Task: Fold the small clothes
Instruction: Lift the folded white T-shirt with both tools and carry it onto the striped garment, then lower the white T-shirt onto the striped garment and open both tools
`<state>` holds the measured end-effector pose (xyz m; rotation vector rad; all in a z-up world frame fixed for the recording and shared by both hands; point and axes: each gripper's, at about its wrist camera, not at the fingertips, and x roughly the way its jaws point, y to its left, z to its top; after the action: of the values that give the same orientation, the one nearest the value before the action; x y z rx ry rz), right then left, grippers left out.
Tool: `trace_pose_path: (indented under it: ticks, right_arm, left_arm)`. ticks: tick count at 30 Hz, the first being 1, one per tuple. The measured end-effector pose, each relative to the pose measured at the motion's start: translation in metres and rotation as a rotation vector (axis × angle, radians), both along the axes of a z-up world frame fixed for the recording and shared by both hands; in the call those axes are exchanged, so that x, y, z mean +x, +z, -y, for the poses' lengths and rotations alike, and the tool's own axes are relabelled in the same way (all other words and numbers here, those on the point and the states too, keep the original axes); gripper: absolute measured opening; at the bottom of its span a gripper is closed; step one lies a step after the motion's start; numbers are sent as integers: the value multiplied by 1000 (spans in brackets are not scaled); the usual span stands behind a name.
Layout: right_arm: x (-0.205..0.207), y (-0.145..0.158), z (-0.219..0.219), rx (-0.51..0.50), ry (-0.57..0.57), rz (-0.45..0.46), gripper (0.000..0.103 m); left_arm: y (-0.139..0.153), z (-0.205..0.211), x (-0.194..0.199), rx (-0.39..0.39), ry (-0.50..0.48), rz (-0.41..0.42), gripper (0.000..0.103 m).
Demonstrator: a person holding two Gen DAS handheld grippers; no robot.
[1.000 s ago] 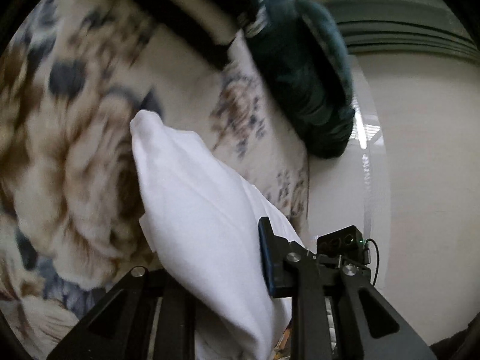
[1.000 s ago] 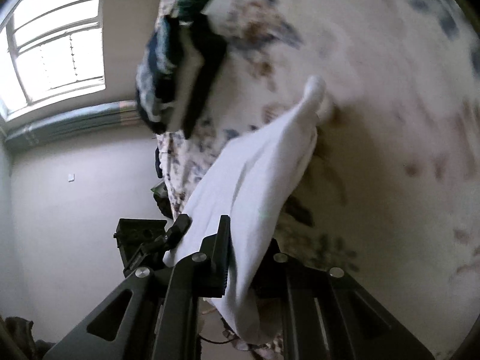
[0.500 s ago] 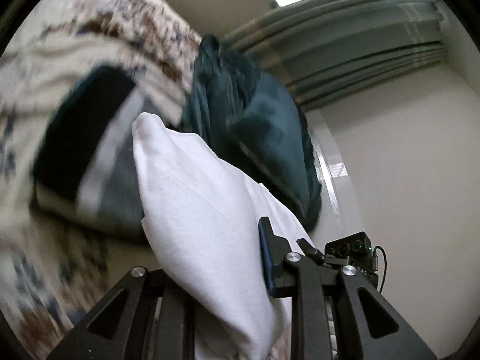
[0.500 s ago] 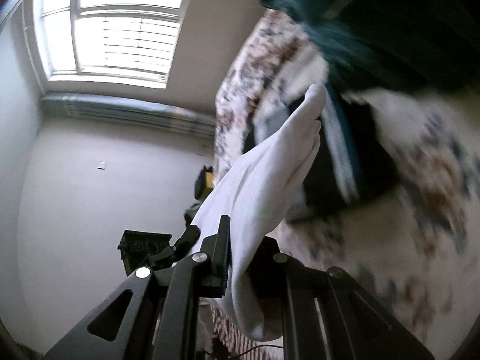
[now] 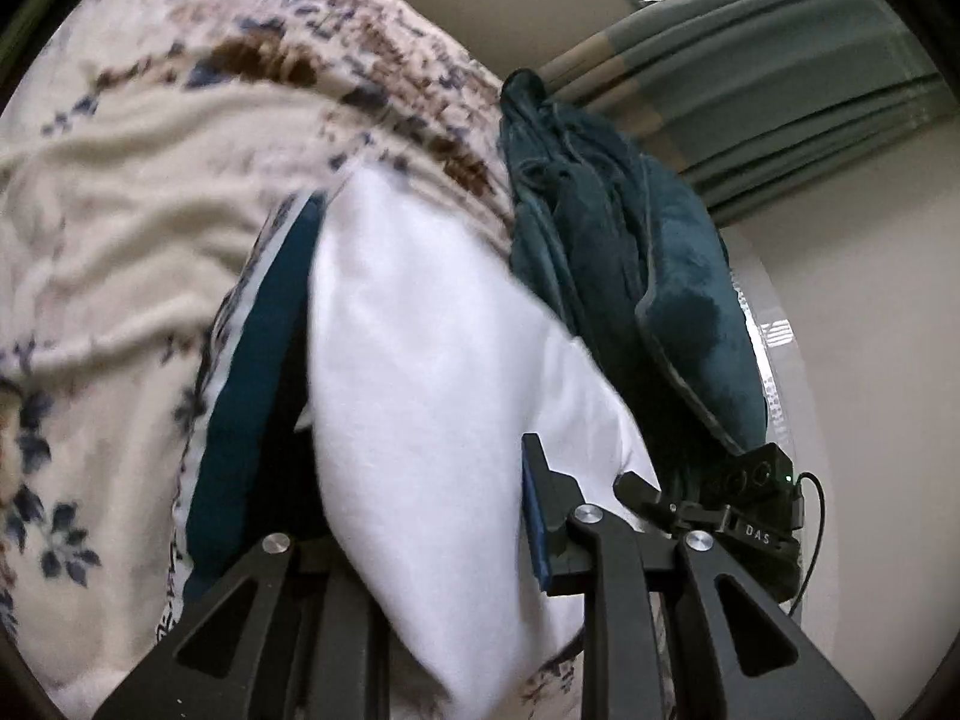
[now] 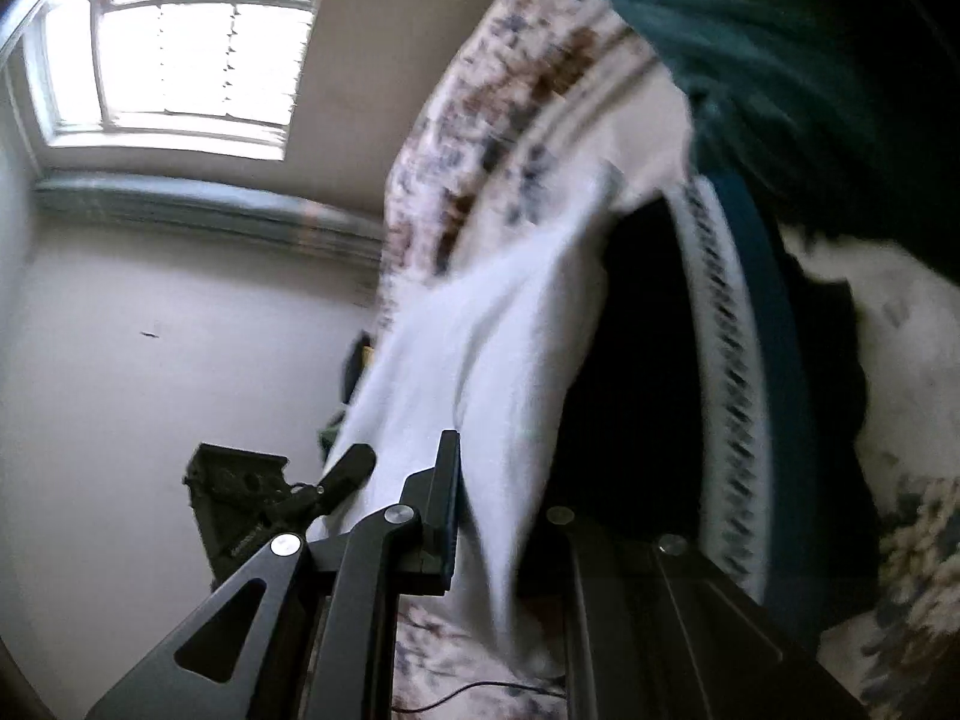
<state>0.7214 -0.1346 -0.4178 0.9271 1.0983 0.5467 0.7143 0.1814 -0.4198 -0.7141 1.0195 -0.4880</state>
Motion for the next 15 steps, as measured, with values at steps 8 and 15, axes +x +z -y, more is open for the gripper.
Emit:
trace_pose_path:
  ticks: [8,15]
  right_arm:
    - [-4,3,2,-244,32,-38,49]
    - [-27,21,-12,-635,46,22,59]
  left_arm:
    - [18,-10,-25,132,23,-22,42]
    - [27,-4,-49,427,76,19,64]
